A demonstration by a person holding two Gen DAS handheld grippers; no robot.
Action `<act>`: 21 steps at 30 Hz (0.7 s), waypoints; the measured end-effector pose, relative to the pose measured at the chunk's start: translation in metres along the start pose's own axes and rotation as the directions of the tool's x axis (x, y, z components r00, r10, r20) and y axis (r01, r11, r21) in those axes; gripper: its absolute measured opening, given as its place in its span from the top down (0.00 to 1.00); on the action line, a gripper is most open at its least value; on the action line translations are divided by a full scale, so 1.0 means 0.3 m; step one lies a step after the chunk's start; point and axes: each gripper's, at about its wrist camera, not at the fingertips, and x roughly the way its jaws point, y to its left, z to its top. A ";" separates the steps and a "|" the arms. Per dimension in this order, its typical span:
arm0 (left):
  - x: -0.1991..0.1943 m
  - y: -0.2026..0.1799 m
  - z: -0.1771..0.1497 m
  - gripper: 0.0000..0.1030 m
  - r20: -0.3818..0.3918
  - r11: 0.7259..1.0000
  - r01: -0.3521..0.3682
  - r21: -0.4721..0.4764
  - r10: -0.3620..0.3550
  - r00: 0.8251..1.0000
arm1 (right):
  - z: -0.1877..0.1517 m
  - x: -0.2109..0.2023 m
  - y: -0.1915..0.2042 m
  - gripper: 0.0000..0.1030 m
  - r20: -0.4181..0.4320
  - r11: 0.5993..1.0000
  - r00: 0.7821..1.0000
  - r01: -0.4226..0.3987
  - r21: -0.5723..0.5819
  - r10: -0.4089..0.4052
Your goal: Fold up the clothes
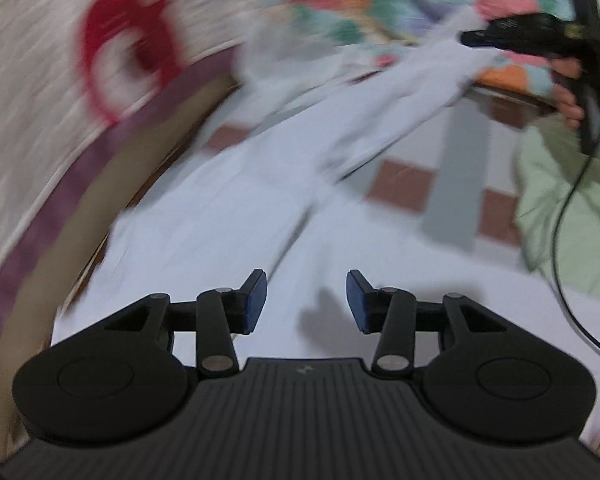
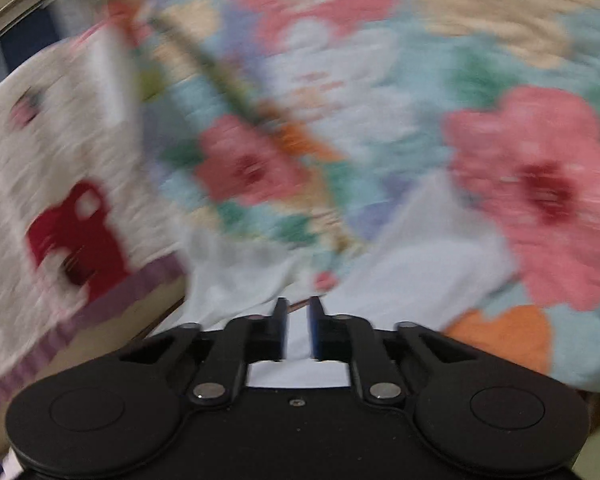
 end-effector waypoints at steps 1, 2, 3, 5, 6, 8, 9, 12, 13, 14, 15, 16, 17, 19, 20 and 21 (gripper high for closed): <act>0.034 -0.040 0.043 0.62 -0.014 0.998 -0.008 0.058 0.009 1.000 | 0.012 -0.006 -0.042 0.89 0.002 0.998 1.000 0.025 0.059 -0.025; 0.068 -0.082 0.079 0.62 -0.009 0.995 -0.025 0.092 0.026 1.000 | 0.022 -0.011 -0.082 0.89 0.002 0.994 0.999 0.040 0.106 -0.040; 0.103 -0.126 0.113 0.62 0.001 0.992 -0.043 0.121 0.043 0.999 | 0.031 -0.012 -0.119 0.89 0.000 0.989 0.998 0.059 0.139 -0.060; 0.142 -0.164 0.147 0.62 0.057 0.996 -0.004 0.086 -0.001 0.998 | 0.044 0.000 -0.178 0.88 -0.032 0.979 0.994 0.113 0.171 -0.109; 0.160 -0.181 0.163 0.62 0.087 0.998 0.020 0.065 -0.026 0.996 | 0.048 0.010 -0.203 0.85 -0.052 0.974 0.990 0.135 0.183 -0.127; 0.191 -0.183 0.177 0.62 0.102 0.999 0.036 0.033 -0.039 0.994 | 0.045 0.020 -0.235 0.84 -0.062 0.965 0.986 0.167 0.203 -0.157; 0.206 -0.183 0.183 0.62 0.107 0.999 0.043 0.017 -0.044 0.993 | 0.043 0.024 -0.249 0.77 -0.063 0.960 0.983 0.182 0.212 -0.172; 0.252 -0.183 0.200 0.62 0.125 0.998 0.063 -0.029 -0.059 0.990 | 0.046 0.049 -0.264 0.63 -0.042 0.964 0.984 0.176 0.197 -0.171; 0.268 -0.183 0.206 0.62 0.131 0.997 0.070 -0.045 -0.064 0.989 | 0.050 0.064 -0.262 0.63 -0.039 0.969 0.986 0.168 0.182 -0.164; 0.283 -0.183 0.212 0.62 0.137 0.995 0.078 -0.060 -0.069 0.988 | 0.046 0.078 -0.263 0.63 -0.044 0.971 0.985 0.170 0.168 -0.165; 0.299 -0.183 0.218 0.62 0.143 0.994 0.085 -0.076 -0.073 0.987 | 0.039 0.092 -0.267 0.63 -0.051 0.972 0.984 0.176 0.158 -0.170; 0.314 -0.183 0.224 0.62 0.149 0.992 0.092 -0.091 -0.078 0.986 | 0.031 0.106 -0.271 0.64 -0.059 0.972 0.983 0.182 0.147 -0.175; 0.329 -0.182 0.230 0.62 0.156 0.989 0.099 -0.106 -0.082 0.984 | 0.024 0.114 -0.278 0.64 -0.063 0.970 0.981 0.190 0.153 -0.182; 0.339 -0.167 0.215 0.62 0.143 0.988 0.097 -0.122 -0.079 0.987 | 0.017 0.113 -0.284 0.65 -0.057 0.967 0.980 0.200 0.160 -0.193; 0.343 -0.158 0.207 0.62 0.136 0.987 0.095 -0.130 -0.077 0.988 | 0.017 0.113 -0.279 0.65 -0.053 0.967 0.978 0.206 0.152 -0.200; 0.347 -0.143 0.196 0.62 0.125 0.984 0.095 -0.149 -0.077 0.989 | 0.017 0.110 -0.270 0.68 -0.045 0.969 0.979 0.205 0.140 -0.201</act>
